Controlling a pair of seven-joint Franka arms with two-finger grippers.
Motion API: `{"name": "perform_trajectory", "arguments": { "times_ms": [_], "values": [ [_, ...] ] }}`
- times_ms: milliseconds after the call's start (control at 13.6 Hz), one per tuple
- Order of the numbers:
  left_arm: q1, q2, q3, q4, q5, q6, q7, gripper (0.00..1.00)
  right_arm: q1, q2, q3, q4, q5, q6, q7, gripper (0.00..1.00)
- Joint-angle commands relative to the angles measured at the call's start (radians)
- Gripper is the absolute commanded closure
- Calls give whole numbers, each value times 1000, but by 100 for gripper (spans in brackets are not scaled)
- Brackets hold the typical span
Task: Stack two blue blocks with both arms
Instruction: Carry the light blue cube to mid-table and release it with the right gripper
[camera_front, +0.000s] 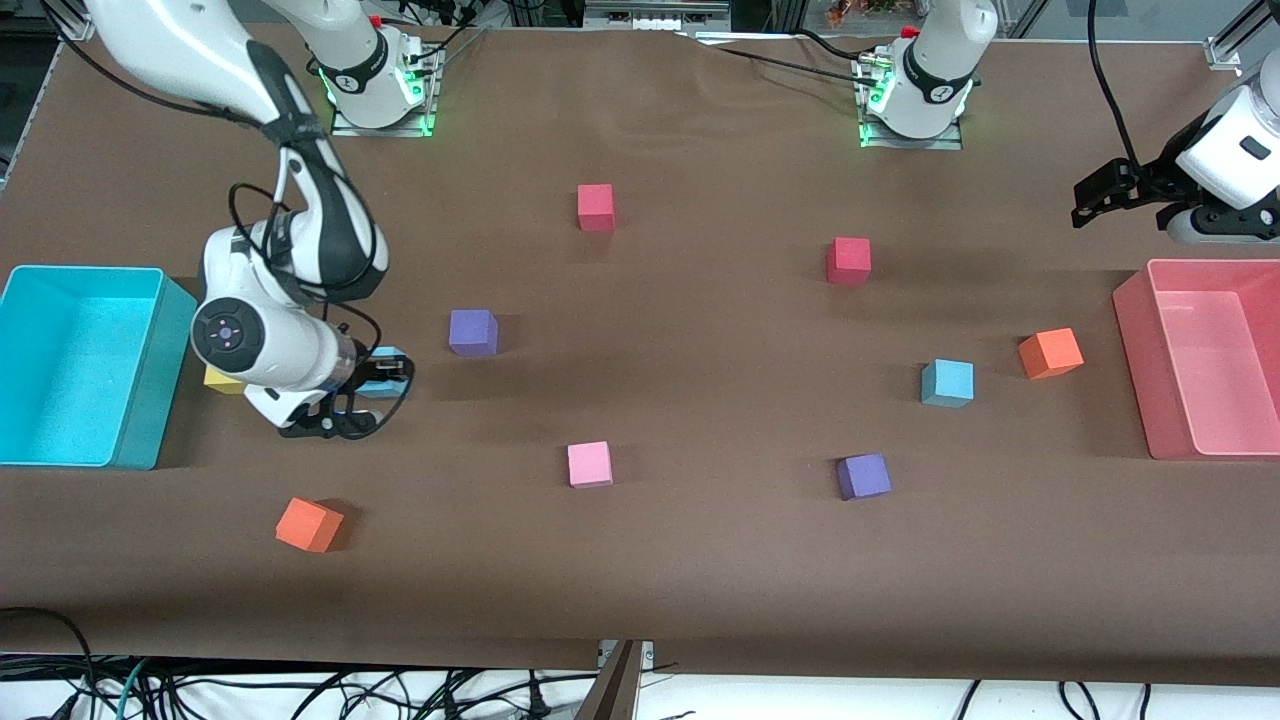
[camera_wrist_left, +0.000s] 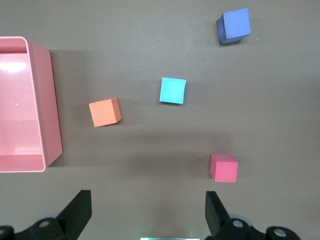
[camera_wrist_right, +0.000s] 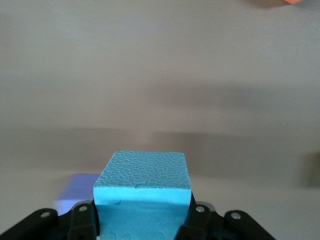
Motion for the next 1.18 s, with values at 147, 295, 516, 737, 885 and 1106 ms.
{"name": "perform_trajectory", "arguments": {
  "times_ms": [147, 295, 516, 737, 885, 1106],
  "values": [
    [15, 0, -5, -10, 23, -1, -6, 0, 250, 112, 4, 143, 5, -23, 438, 80],
    [17, -1, -5, -11, 23, -1, -6, 0, 339, 186, 4, 196, 7, 41, 579, 80],
    [17, -1, -5, -18, 23, -2, -6, 0, 419, 276, 4, 205, 8, 172, 681, 80],
    [17, 0, -5, -18, 23, -1, -7, 0, 448, 338, 3, 202, -8, 256, 657, 80],
    [17, 0, -5, -18, 23, -1, -7, 0, 447, 333, 3, 206, -2, 286, 631, 1],
    [17, 0, -5, -18, 23, -1, -7, 0, 448, 268, 4, 206, -5, 208, 574, 1]
  ]
}}
